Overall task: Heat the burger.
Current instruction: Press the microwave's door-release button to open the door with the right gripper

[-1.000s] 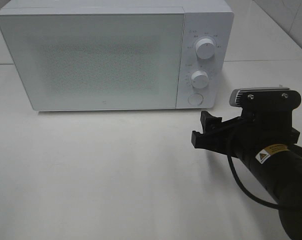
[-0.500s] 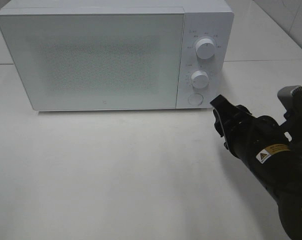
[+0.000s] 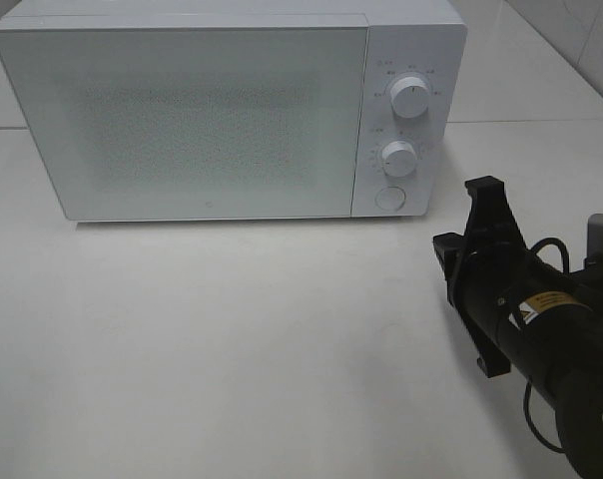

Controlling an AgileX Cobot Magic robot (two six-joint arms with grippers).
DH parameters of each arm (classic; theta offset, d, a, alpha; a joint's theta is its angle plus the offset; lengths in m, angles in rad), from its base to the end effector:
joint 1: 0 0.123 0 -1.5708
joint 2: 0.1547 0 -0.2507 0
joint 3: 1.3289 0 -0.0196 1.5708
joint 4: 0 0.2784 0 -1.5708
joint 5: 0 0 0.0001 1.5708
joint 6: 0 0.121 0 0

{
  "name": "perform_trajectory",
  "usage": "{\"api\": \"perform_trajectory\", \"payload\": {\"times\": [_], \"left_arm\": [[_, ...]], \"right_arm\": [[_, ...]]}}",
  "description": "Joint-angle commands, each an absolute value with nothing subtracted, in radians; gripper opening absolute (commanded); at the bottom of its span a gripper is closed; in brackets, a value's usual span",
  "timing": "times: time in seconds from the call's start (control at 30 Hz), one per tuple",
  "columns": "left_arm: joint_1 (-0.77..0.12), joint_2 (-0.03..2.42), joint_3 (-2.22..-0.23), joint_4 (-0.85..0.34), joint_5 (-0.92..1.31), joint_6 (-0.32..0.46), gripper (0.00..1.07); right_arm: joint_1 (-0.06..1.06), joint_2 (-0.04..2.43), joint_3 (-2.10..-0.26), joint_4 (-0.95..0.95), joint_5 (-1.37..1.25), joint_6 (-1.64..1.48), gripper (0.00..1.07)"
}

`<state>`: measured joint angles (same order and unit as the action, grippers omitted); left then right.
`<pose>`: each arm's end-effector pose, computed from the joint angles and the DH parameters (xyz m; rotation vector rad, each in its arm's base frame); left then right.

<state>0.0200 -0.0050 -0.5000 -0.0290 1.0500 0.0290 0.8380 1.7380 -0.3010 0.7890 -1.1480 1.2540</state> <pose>0.0807 -0.0014 0.2785 0.0104 2.0282 -0.0037 0.2229 0.1306 0.0620 1.2017 1.5610 1.0403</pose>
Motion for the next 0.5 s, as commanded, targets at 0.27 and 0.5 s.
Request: {"api": "perform_trajectory", "payload": {"times": [0.27,0.5], "left_arm": [[0.021,-0.025,-0.497,-0.033,1.038,0.023,0.98],[0.021,-0.025,-0.497,-0.033,1.038,0.023,0.98]], "right_arm": [[0.838,1.736,-0.347,0.789,-1.041,1.333,0.0],[0.775,1.736,-0.398,0.76,-0.998,1.325,0.0]]}}
